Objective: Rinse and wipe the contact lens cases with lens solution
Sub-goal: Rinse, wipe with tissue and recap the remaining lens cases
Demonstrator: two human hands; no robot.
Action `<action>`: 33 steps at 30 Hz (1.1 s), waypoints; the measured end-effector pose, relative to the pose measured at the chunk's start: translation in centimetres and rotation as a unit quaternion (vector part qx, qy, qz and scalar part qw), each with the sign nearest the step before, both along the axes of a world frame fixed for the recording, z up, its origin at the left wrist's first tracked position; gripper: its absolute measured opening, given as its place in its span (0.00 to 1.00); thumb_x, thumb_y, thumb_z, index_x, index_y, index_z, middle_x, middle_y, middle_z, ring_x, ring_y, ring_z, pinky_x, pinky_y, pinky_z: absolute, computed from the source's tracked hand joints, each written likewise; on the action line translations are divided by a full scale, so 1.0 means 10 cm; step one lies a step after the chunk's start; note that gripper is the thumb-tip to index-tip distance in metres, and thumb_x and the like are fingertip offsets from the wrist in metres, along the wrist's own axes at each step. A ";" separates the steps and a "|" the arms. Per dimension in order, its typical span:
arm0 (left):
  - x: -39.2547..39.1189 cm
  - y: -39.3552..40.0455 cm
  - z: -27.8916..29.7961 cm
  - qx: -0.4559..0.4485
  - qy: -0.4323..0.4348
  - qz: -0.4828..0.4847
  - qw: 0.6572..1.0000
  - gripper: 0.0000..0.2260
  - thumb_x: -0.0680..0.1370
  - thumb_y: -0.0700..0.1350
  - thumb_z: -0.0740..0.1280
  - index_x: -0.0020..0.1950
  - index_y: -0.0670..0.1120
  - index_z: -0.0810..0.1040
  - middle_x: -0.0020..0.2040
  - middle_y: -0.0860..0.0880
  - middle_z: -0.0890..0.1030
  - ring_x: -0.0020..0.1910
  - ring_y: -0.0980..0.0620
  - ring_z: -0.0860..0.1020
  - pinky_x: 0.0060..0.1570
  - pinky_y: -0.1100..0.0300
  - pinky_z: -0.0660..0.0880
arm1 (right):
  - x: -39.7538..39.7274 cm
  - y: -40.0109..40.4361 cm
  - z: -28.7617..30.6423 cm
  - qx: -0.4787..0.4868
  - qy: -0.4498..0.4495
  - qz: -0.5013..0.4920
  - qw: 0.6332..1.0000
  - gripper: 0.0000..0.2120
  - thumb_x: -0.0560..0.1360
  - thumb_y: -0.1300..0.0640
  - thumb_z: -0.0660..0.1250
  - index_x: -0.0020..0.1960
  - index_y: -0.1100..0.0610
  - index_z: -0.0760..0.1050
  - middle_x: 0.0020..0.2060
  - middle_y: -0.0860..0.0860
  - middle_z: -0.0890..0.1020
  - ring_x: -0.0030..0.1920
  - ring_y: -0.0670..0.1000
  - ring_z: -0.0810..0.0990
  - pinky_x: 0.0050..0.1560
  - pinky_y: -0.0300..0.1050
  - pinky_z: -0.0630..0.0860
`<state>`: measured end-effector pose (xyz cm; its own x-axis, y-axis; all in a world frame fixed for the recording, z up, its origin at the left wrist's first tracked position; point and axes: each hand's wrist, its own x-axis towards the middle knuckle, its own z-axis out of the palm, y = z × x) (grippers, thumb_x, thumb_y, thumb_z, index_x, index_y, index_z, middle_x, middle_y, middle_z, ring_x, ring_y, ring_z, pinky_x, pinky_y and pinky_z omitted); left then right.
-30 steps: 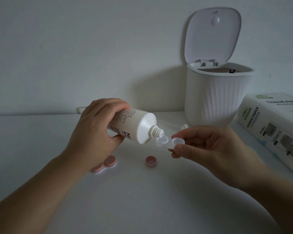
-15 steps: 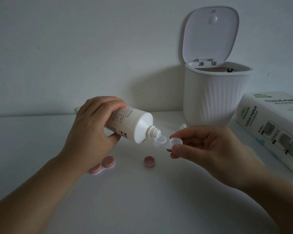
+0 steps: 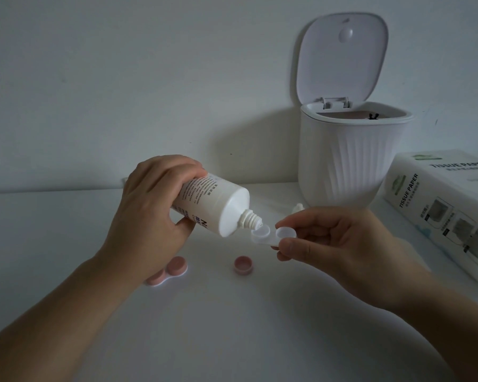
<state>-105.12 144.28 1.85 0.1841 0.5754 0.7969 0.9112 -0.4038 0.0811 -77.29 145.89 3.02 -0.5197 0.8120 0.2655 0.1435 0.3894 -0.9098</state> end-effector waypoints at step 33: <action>0.01 -0.01 0.01 0.005 0.008 0.001 1.000 0.32 0.59 0.27 0.77 0.61 0.44 0.77 0.63 0.47 0.78 0.64 0.41 0.74 0.64 0.46 0.71 | 0.00 0.04 -0.06 0.000 0.001 0.008 1.000 0.13 0.67 0.44 0.74 0.49 0.46 0.85 0.40 0.49 0.88 0.45 0.48 0.87 0.55 0.45 0.81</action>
<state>-105.04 144.22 1.98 0.1958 0.5677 0.7996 0.9134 -0.4024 0.0620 -77.34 146.28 2.45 -0.5319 0.8037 0.2668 0.1360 0.3920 -0.9098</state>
